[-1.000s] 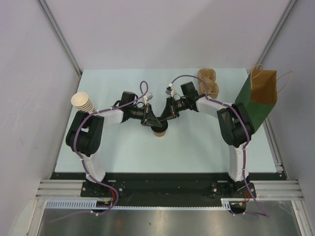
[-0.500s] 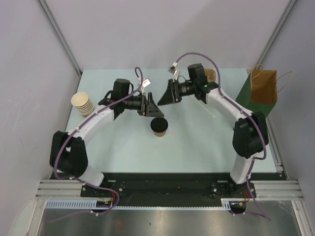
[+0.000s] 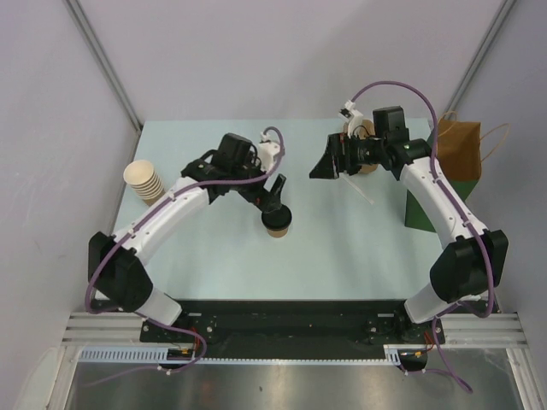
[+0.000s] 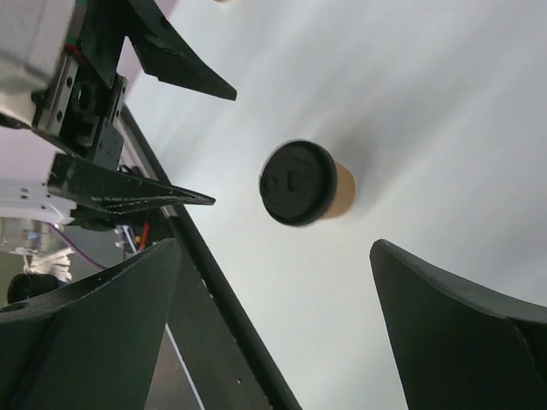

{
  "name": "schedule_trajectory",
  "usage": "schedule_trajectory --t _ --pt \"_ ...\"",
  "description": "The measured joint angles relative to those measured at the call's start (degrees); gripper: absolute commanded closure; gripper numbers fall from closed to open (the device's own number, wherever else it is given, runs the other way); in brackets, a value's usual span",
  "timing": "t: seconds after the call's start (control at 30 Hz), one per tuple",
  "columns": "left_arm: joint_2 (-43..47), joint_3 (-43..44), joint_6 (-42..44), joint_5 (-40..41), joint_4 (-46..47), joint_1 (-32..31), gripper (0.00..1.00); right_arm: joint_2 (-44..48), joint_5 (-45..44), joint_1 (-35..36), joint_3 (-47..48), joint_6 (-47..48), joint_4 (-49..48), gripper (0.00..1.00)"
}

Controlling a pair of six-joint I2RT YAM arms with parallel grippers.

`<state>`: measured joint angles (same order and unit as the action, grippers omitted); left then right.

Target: Pack the takeout coffee

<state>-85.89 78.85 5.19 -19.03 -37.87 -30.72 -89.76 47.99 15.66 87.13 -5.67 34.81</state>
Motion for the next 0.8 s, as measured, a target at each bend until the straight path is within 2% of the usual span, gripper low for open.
schedule_trajectory --t 0.27,0.8 --pt "-6.0 0.0 4.1 8.4 -2.7 -6.1 0.01 0.6 -3.1 -1.6 -1.6 1.7 3.1 0.00" --pt "-12.5 2.0 5.4 10.4 -3.3 -7.7 0.00 0.6 -2.7 -1.9 -2.0 1.7 3.2 0.00"
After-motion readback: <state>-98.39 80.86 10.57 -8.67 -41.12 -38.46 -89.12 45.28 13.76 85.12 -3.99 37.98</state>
